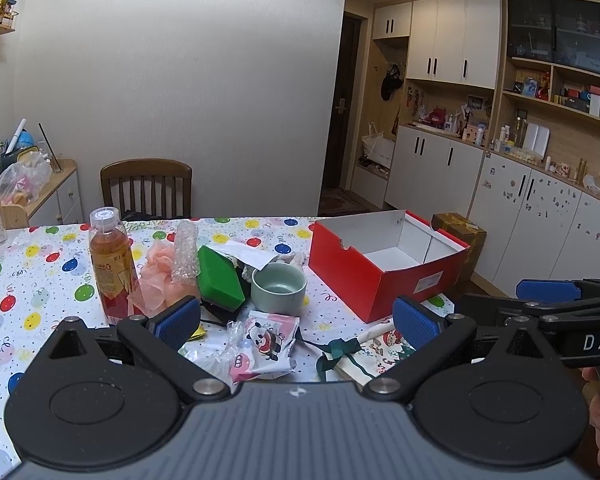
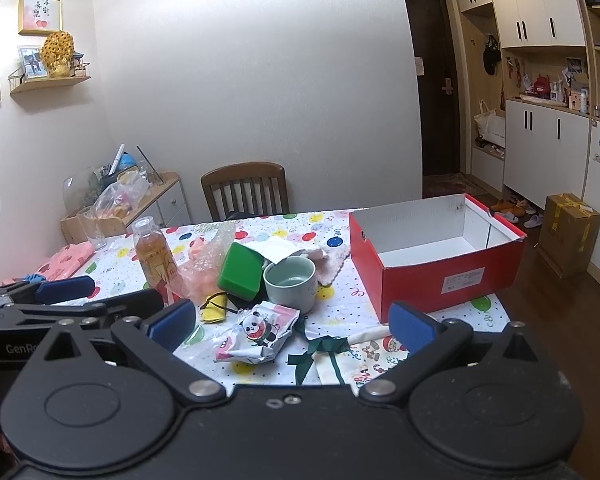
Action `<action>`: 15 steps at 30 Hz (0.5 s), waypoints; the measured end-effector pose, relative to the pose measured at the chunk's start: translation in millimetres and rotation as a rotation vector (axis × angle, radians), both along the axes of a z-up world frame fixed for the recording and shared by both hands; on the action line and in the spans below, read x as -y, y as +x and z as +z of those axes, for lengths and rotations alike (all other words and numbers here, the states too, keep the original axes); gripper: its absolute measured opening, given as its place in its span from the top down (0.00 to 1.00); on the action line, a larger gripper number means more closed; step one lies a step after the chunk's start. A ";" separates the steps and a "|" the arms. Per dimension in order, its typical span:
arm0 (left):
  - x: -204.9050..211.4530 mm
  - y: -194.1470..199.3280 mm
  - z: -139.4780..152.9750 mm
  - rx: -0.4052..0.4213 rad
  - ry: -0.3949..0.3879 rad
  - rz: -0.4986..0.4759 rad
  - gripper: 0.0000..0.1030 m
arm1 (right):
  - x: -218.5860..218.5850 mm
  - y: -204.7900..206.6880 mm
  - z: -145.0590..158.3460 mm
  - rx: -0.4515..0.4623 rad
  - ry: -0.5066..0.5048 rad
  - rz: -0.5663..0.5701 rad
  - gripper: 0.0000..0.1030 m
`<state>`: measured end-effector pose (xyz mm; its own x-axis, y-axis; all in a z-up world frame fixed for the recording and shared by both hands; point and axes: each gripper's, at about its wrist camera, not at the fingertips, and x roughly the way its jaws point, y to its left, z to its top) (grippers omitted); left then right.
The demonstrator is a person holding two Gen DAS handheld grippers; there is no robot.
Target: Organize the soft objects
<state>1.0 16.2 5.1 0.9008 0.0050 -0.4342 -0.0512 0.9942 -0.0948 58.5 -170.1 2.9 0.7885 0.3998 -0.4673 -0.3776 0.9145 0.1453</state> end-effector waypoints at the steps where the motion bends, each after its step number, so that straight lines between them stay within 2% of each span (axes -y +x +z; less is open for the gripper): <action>1: -0.4 0.2 -0.1 -0.001 -0.002 0.001 0.00 | -0.4 0.0 -0.6 -0.001 -0.001 0.002 0.00; 15: -6.7 4.0 -4.4 -0.002 -0.014 0.002 0.00 | -4.5 4.5 -4.2 -0.003 -0.009 0.010 0.00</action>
